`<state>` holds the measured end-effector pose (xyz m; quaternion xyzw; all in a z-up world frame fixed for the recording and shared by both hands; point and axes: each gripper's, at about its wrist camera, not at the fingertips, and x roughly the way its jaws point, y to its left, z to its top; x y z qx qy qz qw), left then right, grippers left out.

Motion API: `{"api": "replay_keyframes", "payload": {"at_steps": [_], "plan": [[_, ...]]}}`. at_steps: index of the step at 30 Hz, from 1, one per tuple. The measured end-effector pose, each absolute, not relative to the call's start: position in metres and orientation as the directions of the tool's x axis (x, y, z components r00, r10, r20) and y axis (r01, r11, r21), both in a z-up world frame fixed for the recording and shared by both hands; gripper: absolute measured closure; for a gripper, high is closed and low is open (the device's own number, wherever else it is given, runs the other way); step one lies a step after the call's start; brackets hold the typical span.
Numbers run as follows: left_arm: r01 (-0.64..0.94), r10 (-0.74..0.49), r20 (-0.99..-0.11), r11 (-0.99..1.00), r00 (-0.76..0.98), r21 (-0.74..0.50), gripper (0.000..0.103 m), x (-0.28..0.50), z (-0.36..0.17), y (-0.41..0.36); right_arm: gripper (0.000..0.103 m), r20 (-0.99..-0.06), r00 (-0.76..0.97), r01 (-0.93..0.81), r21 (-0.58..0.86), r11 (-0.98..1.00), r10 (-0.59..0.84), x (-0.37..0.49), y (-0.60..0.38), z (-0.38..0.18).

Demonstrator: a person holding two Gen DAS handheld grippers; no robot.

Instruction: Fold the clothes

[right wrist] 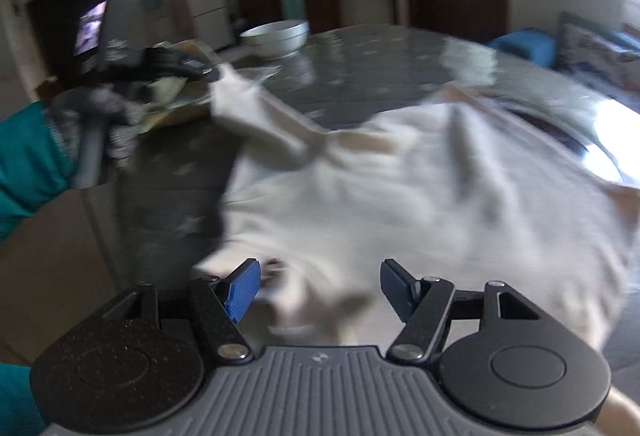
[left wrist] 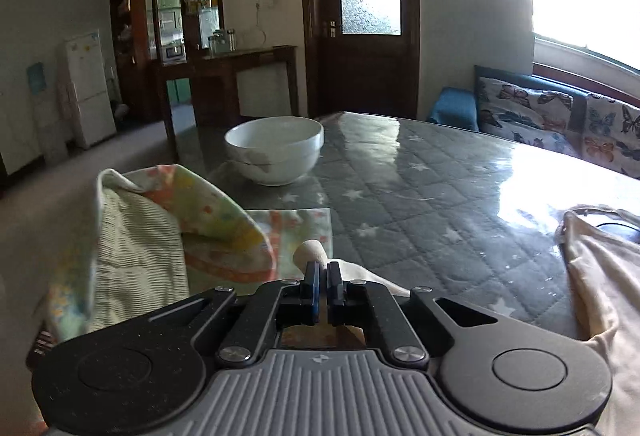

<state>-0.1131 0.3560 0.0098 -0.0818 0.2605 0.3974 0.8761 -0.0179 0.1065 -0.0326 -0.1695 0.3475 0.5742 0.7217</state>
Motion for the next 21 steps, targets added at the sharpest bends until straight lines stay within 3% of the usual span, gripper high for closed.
{"api": "replay_keyframes", "payload": {"at_steps": [14,18,19,20,21], "plan": [[-0.743,0.622,-0.575,0.669,0.531,0.038,0.099,-0.113,0.000,0.374,0.036,-0.692,0.061,-0.994,0.022,0.106,0.719,-0.059,0.137,-0.029],[-0.737,0.613,-0.579,0.675,0.538,0.030,0.099,-0.113,-0.003,0.375,0.055,-0.713,0.083,-0.994,-0.012,0.107,0.696,-0.068,0.147,-0.036],[-0.737,0.613,-0.578,0.676,0.539,0.030,0.099,-0.114,-0.003,0.376,0.065,-0.712,0.088,-0.994,-0.017,0.107,0.697,-0.068,0.147,-0.036],[-0.736,0.613,-0.576,0.676,0.540,0.030,0.100,-0.114,-0.003,0.376,0.082,-0.710,0.083,-0.994,-0.012,0.106,0.699,-0.067,0.146,-0.034],[-0.736,0.614,-0.574,0.677,0.542,0.029,0.100,-0.115,-0.002,0.377,0.089,-0.709,0.067,-0.995,0.008,0.103,0.702,-0.064,0.143,-0.031]]}}
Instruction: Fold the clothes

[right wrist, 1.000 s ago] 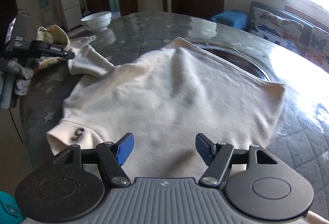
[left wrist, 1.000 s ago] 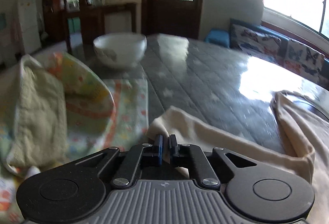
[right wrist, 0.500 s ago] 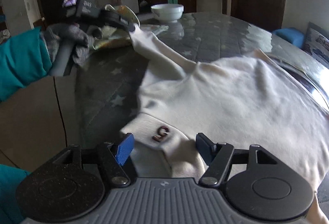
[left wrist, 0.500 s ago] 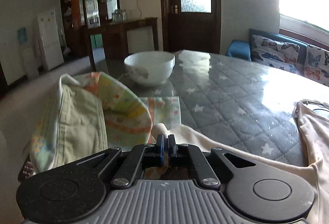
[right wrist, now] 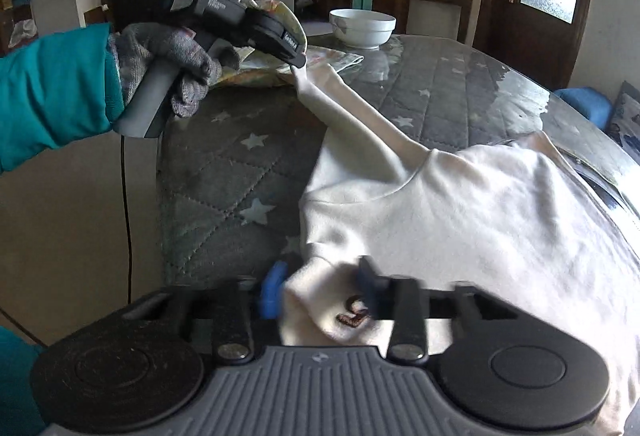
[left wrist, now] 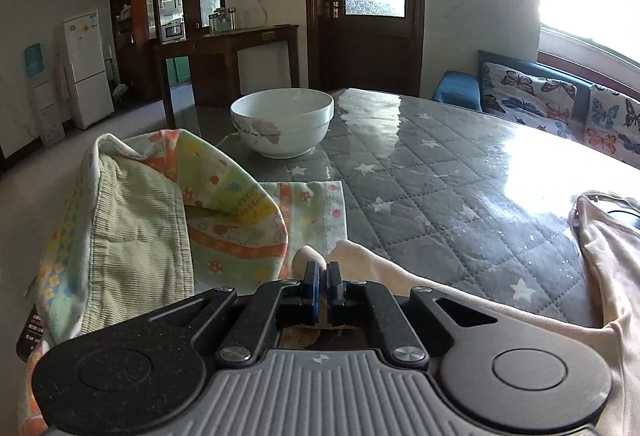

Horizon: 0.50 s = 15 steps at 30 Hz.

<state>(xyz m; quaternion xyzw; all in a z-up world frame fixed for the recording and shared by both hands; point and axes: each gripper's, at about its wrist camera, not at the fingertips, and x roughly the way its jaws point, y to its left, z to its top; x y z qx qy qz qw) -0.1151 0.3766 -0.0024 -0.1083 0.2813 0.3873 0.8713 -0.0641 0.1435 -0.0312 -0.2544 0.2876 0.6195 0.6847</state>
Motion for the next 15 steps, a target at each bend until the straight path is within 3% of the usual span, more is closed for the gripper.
{"api": "replay_keyframes", "payload": {"at_steps": [2,5,9,15], "plan": [[-0.742,0.624,-0.557,0.670,0.549,0.018,0.100,-0.119,0.002,0.377,0.094,-0.709,0.018,-0.994,0.060,0.086,0.705,-0.059,0.137,-0.024],[-0.747,0.631,-0.541,0.665,0.556,0.009,0.100,-0.126,0.006,0.379,0.094,-0.717,-0.043,-0.996,0.086,0.028,0.695,-0.061,0.127,-0.019],[-0.756,0.639,-0.584,0.651,0.501,0.064,0.100,-0.125,-0.007,0.381,0.094,-0.738,-0.070,-0.997,0.082,-0.015,0.672,-0.068,0.124,-0.028],[-0.758,0.638,-0.594,0.648,0.491,0.069,0.095,-0.127,-0.010,0.380,0.076,-0.726,-0.087,-0.996,0.088,-0.033,0.682,-0.073,0.126,-0.023]]}}
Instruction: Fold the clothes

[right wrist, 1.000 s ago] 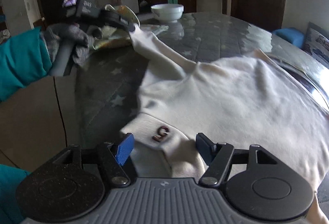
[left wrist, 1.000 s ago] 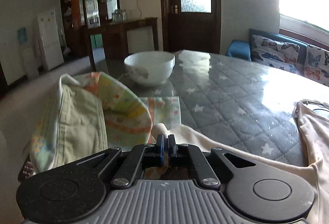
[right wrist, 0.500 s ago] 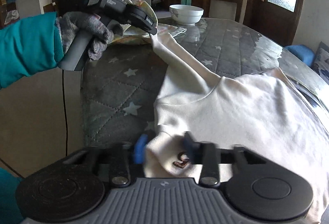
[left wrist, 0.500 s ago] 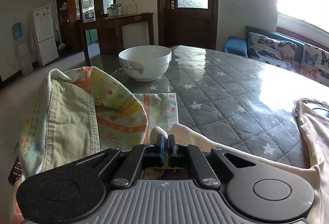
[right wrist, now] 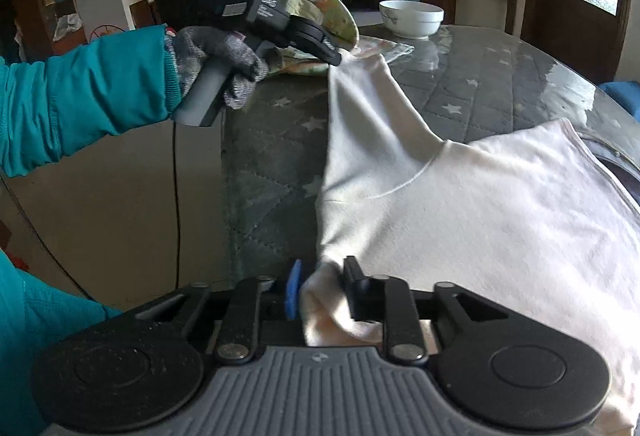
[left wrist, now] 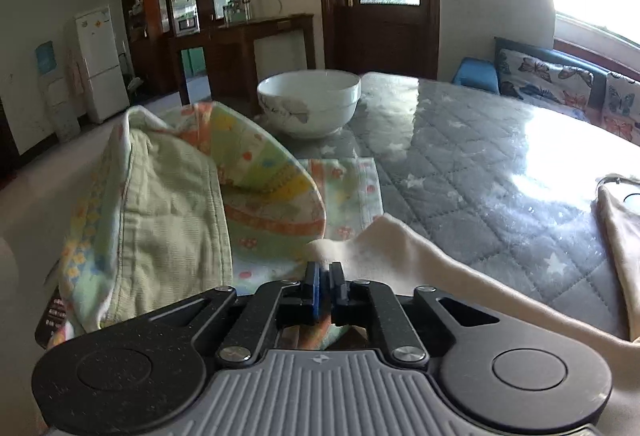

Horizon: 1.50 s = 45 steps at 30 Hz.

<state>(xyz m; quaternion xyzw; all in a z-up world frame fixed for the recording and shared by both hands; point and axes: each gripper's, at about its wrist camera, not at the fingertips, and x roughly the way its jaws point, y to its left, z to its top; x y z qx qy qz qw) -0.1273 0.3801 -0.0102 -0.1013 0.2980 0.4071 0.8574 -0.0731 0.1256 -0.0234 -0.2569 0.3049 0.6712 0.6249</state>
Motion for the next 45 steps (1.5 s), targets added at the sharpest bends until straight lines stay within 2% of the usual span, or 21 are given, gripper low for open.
{"api": "replay_keyframes", "payload": {"at_steps": [2,4,6,11,14,23,25,26,30,33,36,38,45], "plan": [[-0.761,0.650,-0.580,0.644,0.492,0.077,0.088,-0.127,-0.005,0.377,0.071,-0.710,-0.088,-0.995,0.098,-0.026,0.698,-0.074,0.120,-0.019],[-0.759,0.650,-0.568,0.648,0.505,0.067,0.084,-0.128,0.001,0.374,0.064,-0.687,-0.082,-0.993,0.119,0.001,0.722,-0.072,0.113,-0.013],[-0.741,0.631,-0.562,0.670,0.535,0.046,0.084,-0.128,0.007,0.367,0.061,-0.669,-0.050,-0.992,0.121,0.043,0.741,-0.067,0.104,-0.008],[-0.613,0.486,-0.563,0.788,0.669,-0.048,0.081,-0.120,0.020,0.333,0.051,-0.644,0.094,-0.967,0.123,0.224,0.759,-0.047,0.073,0.000],[-0.508,0.379,-0.574,0.858,0.726,-0.075,0.074,-0.110,0.017,0.303,0.051,-0.641,0.192,-0.922,0.142,0.361,0.743,-0.028,0.050,-0.002],[-0.200,0.081,-0.634,0.973,0.769,-0.119,0.071,-0.073,-0.005,0.211,0.050,-0.649,0.356,-0.785,0.182,0.592,0.672,0.009,0.003,-0.020],[-0.158,0.047,-0.638,0.980,0.769,-0.118,0.069,-0.071,-0.008,0.196,0.049,-0.640,0.359,-0.776,0.200,0.598,0.680,0.014,0.001,-0.023],[-0.139,0.031,-0.640,0.983,0.768,-0.120,0.069,-0.070,-0.009,0.189,0.045,-0.638,0.362,-0.777,0.196,0.598,0.680,0.015,0.001,-0.024],[-0.080,-0.012,-0.652,0.991,0.759,-0.111,0.068,-0.069,-0.015,0.169,0.045,-0.654,0.388,-0.736,0.204,0.645,0.649,0.025,0.000,-0.035],[-0.049,-0.019,-0.654,0.995,0.756,-0.085,0.060,-0.072,-0.016,0.159,0.045,-0.652,0.390,-0.725,0.219,0.653,0.651,0.027,-0.006,-0.036],[-0.023,-0.030,-0.655,0.997,0.755,-0.071,0.059,-0.072,-0.015,0.154,0.044,-0.630,0.418,-0.725,0.203,0.658,0.655,0.023,-0.016,-0.027],[-0.010,-0.040,-0.653,0.997,0.756,-0.072,0.059,-0.072,-0.012,0.151,0.040,-0.621,0.443,-0.717,0.188,0.671,0.647,0.022,-0.026,-0.021],[0.107,-0.124,-0.627,0.992,0.769,-0.064,0.059,-0.071,-0.003,0.121,0.039,-0.668,0.558,-0.598,0.088,0.797,0.493,0.025,-0.083,-0.024]]}}
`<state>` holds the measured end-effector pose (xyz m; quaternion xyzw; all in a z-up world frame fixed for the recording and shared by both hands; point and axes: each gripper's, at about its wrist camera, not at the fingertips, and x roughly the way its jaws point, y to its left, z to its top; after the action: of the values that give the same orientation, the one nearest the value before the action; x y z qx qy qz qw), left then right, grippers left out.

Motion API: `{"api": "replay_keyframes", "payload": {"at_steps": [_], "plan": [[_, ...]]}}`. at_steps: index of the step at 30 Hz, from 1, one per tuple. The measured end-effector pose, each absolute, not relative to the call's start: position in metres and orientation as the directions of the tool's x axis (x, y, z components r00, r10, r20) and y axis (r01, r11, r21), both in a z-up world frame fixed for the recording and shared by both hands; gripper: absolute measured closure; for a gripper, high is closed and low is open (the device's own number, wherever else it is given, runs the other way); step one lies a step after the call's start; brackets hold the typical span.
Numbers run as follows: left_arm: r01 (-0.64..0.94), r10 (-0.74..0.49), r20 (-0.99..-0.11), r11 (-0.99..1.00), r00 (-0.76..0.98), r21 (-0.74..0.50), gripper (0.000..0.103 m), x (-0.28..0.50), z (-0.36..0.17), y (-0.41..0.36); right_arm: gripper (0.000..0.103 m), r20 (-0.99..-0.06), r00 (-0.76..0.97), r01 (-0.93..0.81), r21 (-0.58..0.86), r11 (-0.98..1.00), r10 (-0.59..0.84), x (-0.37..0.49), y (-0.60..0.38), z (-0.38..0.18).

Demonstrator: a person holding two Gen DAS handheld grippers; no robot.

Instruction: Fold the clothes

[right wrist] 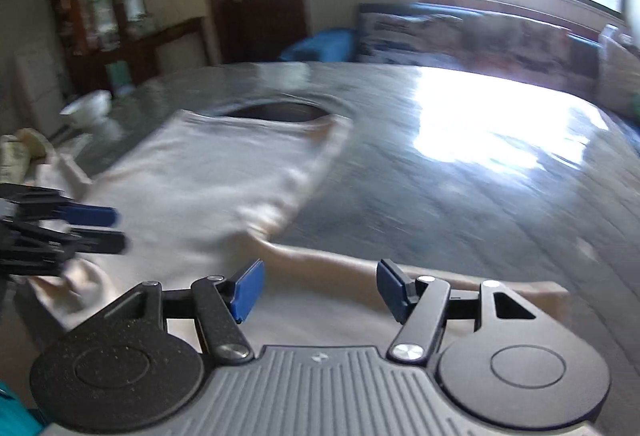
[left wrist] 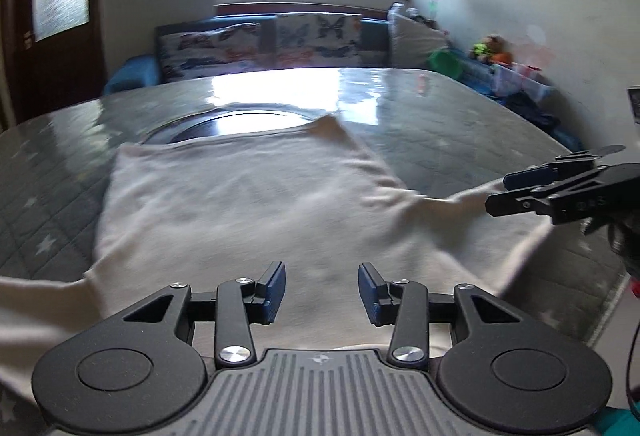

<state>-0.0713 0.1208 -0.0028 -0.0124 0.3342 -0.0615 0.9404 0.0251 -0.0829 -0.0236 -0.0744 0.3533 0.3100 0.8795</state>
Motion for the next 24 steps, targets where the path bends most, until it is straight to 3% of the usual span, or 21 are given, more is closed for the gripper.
{"api": "replay_keyframes", "payload": {"at_steps": [13,18,21,24], "plan": [[0.286,-0.226,-0.652,0.958,0.724,-0.014,0.059,-0.068,-0.017,0.071,0.041,-0.696,0.679,-0.303,0.027,0.953,0.236,0.024,-0.178,-0.042],[0.296,-0.226,-0.655,0.955,0.721,-0.003,0.059,-0.068,-0.019,0.068,0.054,-0.692,0.688,-0.281,0.026,0.959,0.220,0.025,-0.181,-0.046],[0.300,-0.225,-0.656,0.954,0.721,0.002,0.058,-0.069,-0.020,0.067,0.081,-0.686,0.692,-0.277,0.032,0.960,0.223,0.026,-0.178,-0.044],[0.303,-0.224,-0.657,0.953,0.720,0.007,0.056,-0.069,-0.021,0.066,0.089,-0.666,0.714,-0.270,0.025,0.963,0.218,0.026,-0.177,-0.039]]}}
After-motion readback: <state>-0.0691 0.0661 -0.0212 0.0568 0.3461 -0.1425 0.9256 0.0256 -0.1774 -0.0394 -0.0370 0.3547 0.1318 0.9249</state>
